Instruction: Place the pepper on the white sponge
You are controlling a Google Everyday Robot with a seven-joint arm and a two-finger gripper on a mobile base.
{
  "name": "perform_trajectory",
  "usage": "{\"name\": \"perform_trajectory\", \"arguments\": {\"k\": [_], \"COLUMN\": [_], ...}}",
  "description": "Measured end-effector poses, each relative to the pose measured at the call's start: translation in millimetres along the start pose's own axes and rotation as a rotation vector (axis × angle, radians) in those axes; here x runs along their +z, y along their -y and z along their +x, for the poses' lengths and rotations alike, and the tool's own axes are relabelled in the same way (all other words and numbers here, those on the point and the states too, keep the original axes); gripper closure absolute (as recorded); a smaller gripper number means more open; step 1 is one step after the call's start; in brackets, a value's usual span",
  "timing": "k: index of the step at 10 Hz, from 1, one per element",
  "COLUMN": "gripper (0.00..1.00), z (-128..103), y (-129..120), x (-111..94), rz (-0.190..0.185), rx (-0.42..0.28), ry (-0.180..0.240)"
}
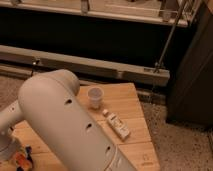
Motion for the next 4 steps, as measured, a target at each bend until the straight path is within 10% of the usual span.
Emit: {"name": "perform_trajectory", "arguments": {"k": [4], "gripper": [0.22], "z": [-5.2], "y": [6.9], "x": [-20.0], "rz": [-0.012], "rx": [0.032], "ry": [0.079]}}
